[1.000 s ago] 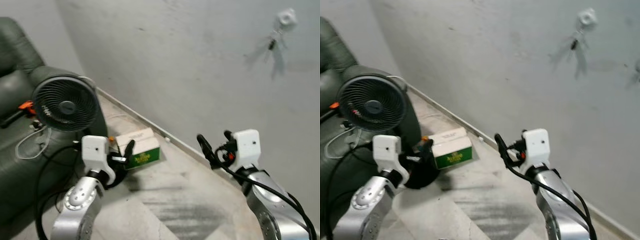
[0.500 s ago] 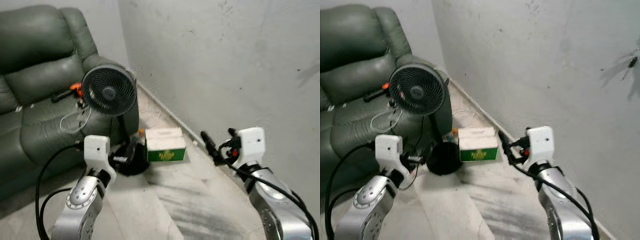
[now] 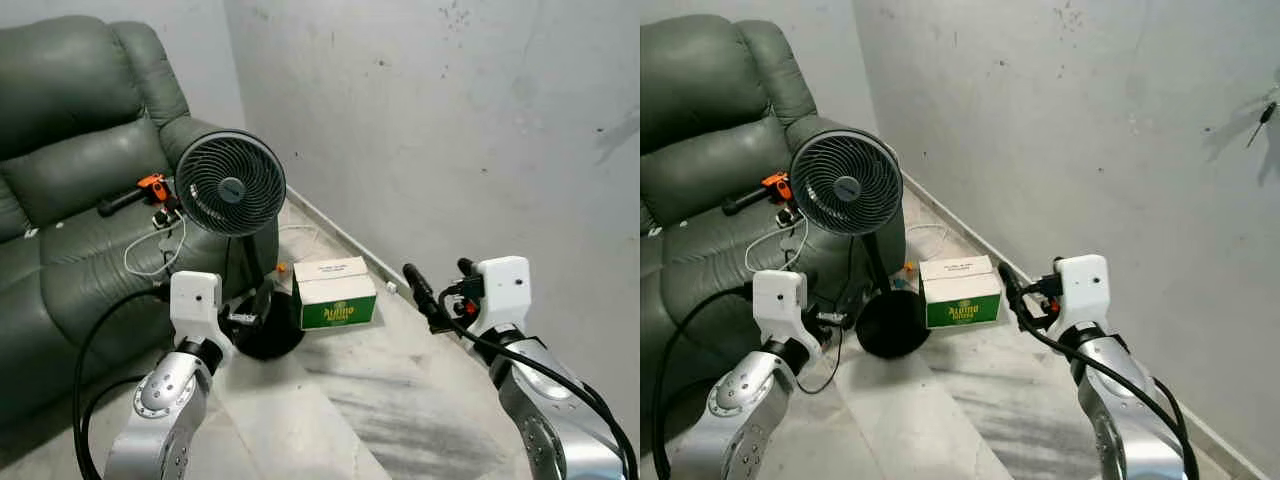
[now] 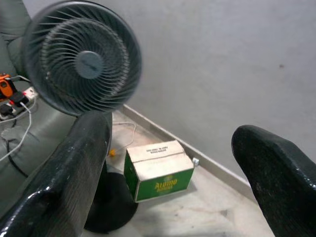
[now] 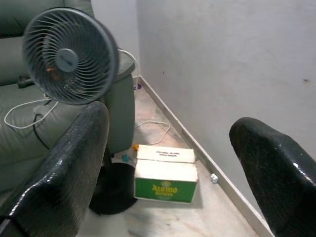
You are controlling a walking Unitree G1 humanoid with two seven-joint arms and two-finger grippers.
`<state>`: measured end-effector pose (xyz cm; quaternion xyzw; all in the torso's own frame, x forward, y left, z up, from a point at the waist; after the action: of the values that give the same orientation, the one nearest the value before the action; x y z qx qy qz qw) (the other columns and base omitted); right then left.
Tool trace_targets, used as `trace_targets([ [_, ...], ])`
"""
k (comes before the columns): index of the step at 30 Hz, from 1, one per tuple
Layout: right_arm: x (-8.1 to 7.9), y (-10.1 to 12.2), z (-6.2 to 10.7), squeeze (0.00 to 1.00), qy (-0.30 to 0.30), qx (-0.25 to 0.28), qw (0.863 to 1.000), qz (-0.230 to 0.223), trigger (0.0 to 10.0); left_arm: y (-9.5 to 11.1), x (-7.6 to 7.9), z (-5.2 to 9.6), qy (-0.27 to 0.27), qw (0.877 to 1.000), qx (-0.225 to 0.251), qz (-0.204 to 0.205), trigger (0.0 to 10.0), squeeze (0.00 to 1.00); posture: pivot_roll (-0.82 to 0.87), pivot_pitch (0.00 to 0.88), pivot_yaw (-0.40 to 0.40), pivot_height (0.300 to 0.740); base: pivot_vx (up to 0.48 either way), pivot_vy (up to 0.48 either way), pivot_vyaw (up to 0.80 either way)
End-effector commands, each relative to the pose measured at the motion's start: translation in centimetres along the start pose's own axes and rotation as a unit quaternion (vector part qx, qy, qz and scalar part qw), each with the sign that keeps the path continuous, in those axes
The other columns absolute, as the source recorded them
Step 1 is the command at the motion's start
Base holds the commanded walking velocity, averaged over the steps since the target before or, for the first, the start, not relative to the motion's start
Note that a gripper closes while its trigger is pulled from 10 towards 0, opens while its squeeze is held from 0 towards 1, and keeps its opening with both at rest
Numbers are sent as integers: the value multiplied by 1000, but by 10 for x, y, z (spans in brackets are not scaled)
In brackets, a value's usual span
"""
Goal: Hang keys on a hook
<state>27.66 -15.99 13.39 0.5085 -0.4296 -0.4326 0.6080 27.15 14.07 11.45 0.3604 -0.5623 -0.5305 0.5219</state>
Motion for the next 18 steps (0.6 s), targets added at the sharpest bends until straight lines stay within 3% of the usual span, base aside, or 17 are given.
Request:
trace_targets([
  [1, -7, 6, -2, 0, 13, 12, 1000, -3, 10000, 0, -9, 2, 17, 1000, -2, -9, 10000, 0, 0, 37, 25, 740, 0, 476, 0],
  [13, -6, 6, -3, 0, 9, 13, 1000, -3, 10000, 1, -9, -2, 18, 1000, 1, -11, 10000, 0, -7, 34, 27, 740, 0, 478, 0],
  [18, -5, 6, -3, 0, 8, 14, 1000, -2, 10000, 3, -9, -3, 18, 1000, 6, -19, 10000, 0, -7, 34, 27, 740, 0, 52, 0],
])
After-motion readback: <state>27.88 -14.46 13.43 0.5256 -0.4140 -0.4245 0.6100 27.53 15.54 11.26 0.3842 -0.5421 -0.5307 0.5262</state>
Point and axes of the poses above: a point about 5 cm out from each wrist's last joint towards the gripper, its own z axis pointing back from the gripper into the wrist, its own y axis along the axis of the wrist's last joint, x = y × z, the point moved 2 cm from there along -z, pointing out of the wrist towards the gripper, and after that the axes turned 5 degrees about z, right-handed, at the moved point
